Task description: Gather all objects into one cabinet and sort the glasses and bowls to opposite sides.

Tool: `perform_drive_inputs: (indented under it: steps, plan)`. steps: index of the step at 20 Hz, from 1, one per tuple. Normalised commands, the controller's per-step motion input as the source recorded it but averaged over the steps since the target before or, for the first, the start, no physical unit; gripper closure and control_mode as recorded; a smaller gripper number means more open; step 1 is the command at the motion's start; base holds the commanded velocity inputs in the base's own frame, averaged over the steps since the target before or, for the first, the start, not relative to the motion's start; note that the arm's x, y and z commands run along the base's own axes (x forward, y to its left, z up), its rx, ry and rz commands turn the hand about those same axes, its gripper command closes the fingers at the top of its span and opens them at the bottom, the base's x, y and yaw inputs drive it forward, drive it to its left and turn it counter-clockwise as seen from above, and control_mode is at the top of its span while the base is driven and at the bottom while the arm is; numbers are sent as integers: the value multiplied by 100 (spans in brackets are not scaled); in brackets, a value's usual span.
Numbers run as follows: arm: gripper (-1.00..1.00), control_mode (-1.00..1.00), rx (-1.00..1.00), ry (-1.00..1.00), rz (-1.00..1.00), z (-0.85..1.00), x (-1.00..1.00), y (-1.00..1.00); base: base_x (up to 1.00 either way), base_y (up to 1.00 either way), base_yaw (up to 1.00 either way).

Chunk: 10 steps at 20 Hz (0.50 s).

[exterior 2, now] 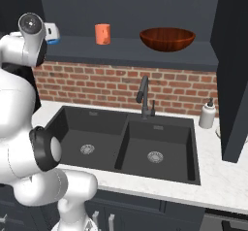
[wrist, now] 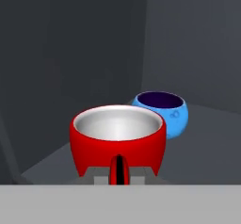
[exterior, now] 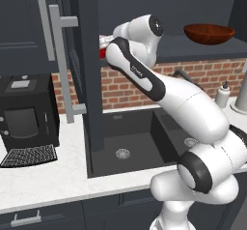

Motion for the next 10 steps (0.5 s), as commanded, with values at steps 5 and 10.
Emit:
perform_drive_inputs:
  steps: [5, 10]
  plan:
    - [100, -100, 0, -1, 0, -18, 0, -1, 0, 0, 0]
    - [100, -100, 0, 0, 0, -5, 0, -6, 0, 0, 0]
